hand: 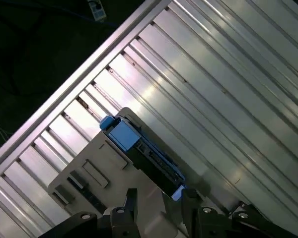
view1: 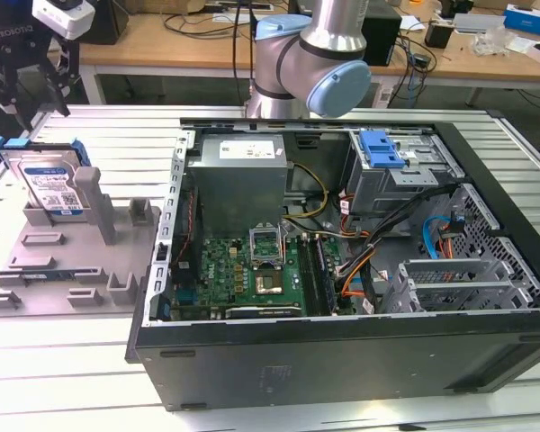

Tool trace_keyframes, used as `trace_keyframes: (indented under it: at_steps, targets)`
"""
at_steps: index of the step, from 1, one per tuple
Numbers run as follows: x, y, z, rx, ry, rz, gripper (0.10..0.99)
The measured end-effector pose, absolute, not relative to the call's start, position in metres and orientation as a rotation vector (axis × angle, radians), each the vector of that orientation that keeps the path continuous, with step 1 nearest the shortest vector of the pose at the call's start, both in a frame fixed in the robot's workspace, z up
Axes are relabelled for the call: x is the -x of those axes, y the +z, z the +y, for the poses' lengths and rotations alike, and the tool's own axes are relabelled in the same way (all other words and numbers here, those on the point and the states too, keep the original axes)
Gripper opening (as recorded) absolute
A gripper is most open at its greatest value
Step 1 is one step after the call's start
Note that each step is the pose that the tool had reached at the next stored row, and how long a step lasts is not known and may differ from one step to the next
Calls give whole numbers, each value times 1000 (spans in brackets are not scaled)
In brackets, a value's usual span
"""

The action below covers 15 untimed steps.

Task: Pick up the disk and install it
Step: 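Pick up the disk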

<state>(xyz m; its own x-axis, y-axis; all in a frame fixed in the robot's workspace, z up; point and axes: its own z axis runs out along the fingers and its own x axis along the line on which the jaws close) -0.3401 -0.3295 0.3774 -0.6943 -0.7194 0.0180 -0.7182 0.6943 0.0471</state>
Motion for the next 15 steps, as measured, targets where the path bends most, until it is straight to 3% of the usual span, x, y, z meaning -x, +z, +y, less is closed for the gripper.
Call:
trace_keyframes:
  at_steps: [1,15]
  targets:
    - [340,377,-330,-1253,-56,-2842,541]
    - [340,376,-329,-1632,-47,-2637,541]
